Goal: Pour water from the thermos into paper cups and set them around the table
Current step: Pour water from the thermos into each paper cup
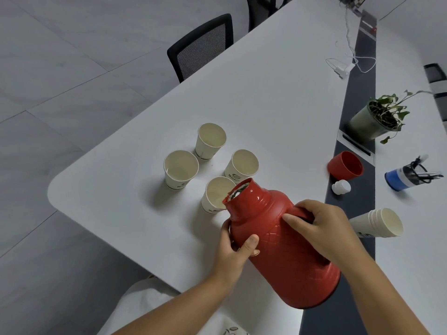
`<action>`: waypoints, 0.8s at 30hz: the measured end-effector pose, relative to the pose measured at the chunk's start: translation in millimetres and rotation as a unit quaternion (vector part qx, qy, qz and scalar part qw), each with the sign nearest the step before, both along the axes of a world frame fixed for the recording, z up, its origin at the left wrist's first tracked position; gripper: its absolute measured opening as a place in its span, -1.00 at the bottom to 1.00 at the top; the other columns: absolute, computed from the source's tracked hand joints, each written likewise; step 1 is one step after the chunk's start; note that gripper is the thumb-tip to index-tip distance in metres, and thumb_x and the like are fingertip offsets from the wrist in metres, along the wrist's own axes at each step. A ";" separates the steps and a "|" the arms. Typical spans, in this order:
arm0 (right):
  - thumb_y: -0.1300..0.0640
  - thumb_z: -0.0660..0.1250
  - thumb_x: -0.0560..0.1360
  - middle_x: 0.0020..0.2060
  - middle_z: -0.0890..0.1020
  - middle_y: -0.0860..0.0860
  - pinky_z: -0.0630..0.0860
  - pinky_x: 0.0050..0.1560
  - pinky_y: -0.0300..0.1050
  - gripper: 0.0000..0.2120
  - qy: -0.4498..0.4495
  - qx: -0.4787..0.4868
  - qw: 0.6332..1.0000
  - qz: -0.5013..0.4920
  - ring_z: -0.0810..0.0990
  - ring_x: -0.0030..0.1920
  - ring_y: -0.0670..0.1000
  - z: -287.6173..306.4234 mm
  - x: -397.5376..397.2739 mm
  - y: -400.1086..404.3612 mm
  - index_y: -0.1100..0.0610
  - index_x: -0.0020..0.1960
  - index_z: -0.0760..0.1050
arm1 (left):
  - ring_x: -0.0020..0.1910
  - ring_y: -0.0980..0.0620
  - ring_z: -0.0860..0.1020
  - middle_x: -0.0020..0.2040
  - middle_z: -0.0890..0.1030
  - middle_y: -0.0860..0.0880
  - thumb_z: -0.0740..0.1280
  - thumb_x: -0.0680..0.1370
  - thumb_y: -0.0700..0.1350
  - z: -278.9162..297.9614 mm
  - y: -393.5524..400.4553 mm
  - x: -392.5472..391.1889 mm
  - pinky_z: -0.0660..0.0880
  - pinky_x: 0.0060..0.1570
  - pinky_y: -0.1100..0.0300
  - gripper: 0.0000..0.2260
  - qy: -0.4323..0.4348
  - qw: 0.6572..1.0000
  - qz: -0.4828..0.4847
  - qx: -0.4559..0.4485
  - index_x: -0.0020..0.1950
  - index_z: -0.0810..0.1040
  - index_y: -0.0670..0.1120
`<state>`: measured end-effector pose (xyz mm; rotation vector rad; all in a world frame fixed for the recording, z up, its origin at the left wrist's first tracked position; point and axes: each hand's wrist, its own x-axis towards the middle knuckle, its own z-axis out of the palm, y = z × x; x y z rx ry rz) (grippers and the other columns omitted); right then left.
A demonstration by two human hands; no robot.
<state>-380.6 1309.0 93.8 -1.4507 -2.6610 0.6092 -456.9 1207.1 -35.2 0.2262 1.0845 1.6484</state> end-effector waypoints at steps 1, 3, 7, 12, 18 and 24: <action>0.04 0.35 0.41 -0.38 0.49 -0.20 0.39 -0.26 -0.31 -0.87 -0.002 0.000 1.000 0.001 0.48 -0.29 -0.18 0.1 -0.2 0.2 0.09 -0.13 0.55 | -0.22 0.25 0.61 0.02 0.54 -0.03 0.36 0.34 -0.07 -0.4 0.1 0.3 0.51 -0.32 0.39 -0.57 0.003 1.000 -0.001 0.000 0.16 0.33 0.03; 0.03 0.36 0.40 -0.39 0.50 -0.19 0.37 -0.28 -0.33 -0.86 -0.004 0.003 1.000 0.001 0.48 -0.29 -0.18 0.1 -0.7 0.8 0.10 -0.14 0.55 | -0.22 0.26 0.61 0.02 0.53 -0.02 0.34 0.30 -0.07 -1.4 0.2 0.9 0.51 -0.32 0.39 -0.52 0.008 1.000 -0.002 -0.001 0.20 0.32 -0.01; 0.03 0.36 0.40 -0.39 0.52 -0.14 0.39 -0.28 -0.30 -0.85 -0.007 0.001 1.000 0.001 0.50 -0.29 -0.15 1.1 -2.3 1.1 0.11 -0.16 0.55 | -0.23 0.25 0.61 0.02 0.54 -0.04 0.33 0.30 -0.06 -3.2 0.8 1.1 0.51 -0.31 0.39 -0.52 0.010 1.000 0.000 -0.001 0.20 0.32 -0.01; 0.03 0.35 0.40 -0.38 0.53 -0.12 0.43 -0.25 -0.22 -0.85 -0.010 -0.005 1.000 0.000 0.51 -0.28 -0.13 1.9 -3.8 1.0 0.11 -0.15 0.55 | -0.23 0.24 0.61 0.01 0.54 -0.03 0.33 0.31 -0.06 -5.4 1.0 2.9 0.51 -0.30 0.39 -0.50 0.011 1.000 0.001 0.003 0.22 0.31 -0.04; 0.03 0.35 0.41 -0.37 0.54 -0.09 0.47 -0.19 -0.11 -0.85 -0.015 -0.009 1.000 0.000 0.52 -0.27 -0.10 3.8 -4.8 0.7 0.12 -0.14 0.55 | -0.25 0.23 0.62 0.00 0.55 0.00 0.40 0.18 0.13 -3.9 1.9 2.2 0.51 -0.30 0.39 -0.43 0.016 1.000 0.000 0.001 0.13 0.34 0.06; 0.03 0.34 0.41 -0.39 0.51 -0.14 0.43 -0.24 -0.22 -0.88 -0.019 -0.008 1.000 0.005 0.50 -0.28 -0.15 3.3 -5.0 1.0 0.08 -0.16 0.54 | -0.23 0.24 0.61 0.01 0.54 -0.02 0.35 0.30 -0.03 -7.7 1.5 4.3 0.51 -0.29 0.39 -0.57 0.012 1.000 0.008 -0.001 0.14 0.34 0.05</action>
